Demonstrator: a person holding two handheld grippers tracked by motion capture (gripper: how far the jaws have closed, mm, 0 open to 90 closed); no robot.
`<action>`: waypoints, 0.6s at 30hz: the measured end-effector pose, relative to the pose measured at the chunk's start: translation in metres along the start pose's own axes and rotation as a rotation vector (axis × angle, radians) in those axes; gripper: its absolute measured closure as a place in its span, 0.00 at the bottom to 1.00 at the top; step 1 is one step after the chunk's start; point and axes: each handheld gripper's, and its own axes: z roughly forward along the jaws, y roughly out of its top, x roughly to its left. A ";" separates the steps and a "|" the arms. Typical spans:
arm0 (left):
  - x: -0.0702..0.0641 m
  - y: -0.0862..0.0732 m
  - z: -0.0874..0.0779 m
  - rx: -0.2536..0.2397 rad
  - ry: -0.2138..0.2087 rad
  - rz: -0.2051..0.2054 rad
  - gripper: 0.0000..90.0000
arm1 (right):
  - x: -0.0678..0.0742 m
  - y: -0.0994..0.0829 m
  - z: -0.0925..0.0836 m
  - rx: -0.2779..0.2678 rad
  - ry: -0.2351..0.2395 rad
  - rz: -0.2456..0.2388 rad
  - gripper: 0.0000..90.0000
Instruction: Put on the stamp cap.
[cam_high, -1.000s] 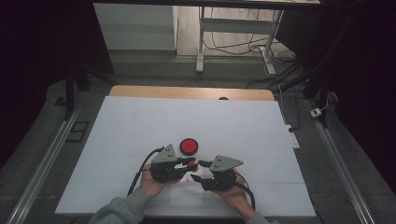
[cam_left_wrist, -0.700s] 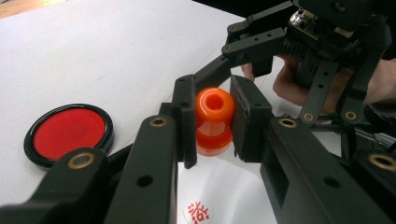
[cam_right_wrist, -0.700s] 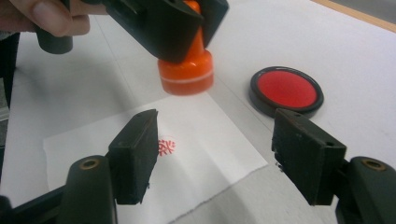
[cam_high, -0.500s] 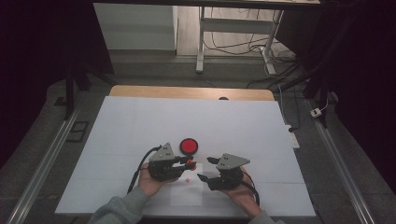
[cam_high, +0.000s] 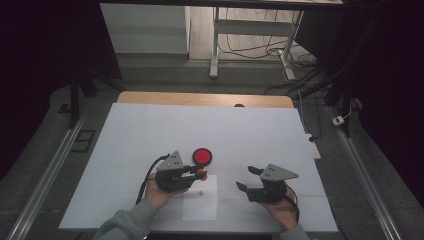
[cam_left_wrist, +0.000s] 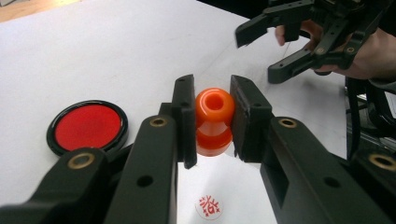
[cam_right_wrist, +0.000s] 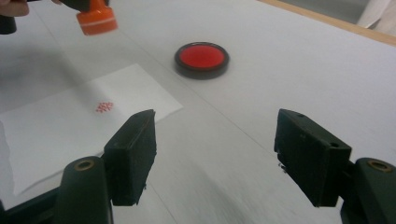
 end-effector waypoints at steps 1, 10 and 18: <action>0.000 0.000 -0.001 -0.002 0.002 -0.002 0.81 | -0.002 -0.002 -0.003 -0.011 -0.007 0.005 0.32; 0.005 0.002 -0.007 -0.003 0.015 -0.011 0.81 | -0.016 -0.016 -0.027 -0.011 -0.053 0.032 0.33; 0.015 0.004 -0.019 -0.020 0.058 -0.025 0.81 | -0.021 -0.019 -0.033 -0.022 -0.055 0.045 0.33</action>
